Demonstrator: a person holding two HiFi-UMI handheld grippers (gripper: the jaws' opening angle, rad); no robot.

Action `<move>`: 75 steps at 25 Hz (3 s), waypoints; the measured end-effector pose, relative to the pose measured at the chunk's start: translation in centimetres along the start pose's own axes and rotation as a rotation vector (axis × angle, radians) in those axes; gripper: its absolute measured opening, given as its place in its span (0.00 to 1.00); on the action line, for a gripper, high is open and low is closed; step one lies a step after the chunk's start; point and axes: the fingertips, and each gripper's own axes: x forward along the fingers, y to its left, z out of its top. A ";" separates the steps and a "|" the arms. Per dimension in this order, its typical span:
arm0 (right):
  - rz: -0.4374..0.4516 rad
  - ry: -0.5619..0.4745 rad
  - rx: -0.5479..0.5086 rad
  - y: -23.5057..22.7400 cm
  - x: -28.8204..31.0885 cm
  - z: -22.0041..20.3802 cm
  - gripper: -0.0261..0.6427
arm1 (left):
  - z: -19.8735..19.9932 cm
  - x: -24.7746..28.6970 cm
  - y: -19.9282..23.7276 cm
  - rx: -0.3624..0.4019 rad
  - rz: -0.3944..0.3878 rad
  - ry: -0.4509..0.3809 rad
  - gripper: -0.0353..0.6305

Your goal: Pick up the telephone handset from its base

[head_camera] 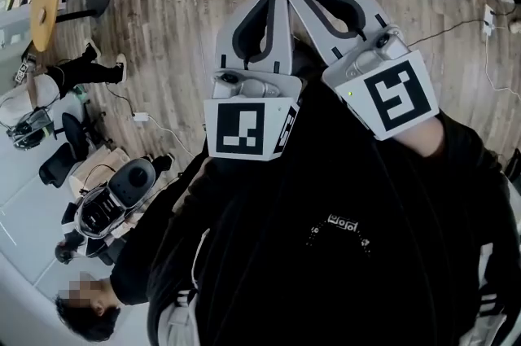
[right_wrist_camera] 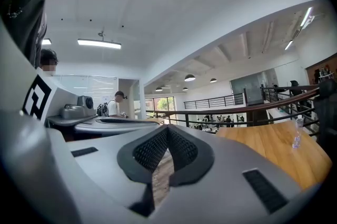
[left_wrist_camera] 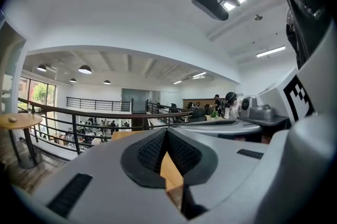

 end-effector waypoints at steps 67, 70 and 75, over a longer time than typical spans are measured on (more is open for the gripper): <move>-0.365 -0.045 0.002 -17.1 8.7 2.9 0.07 | 2.5 20.2 3.5 0.019 -0.373 0.002 0.05; -0.380 -0.045 0.006 -17.9 10.0 3.3 0.06 | 2.9 21.3 4.5 0.021 -0.388 0.004 0.05; -0.377 -0.022 0.015 -18.6 12.7 3.5 0.07 | 3.1 22.8 6.8 0.005 -0.387 0.018 0.05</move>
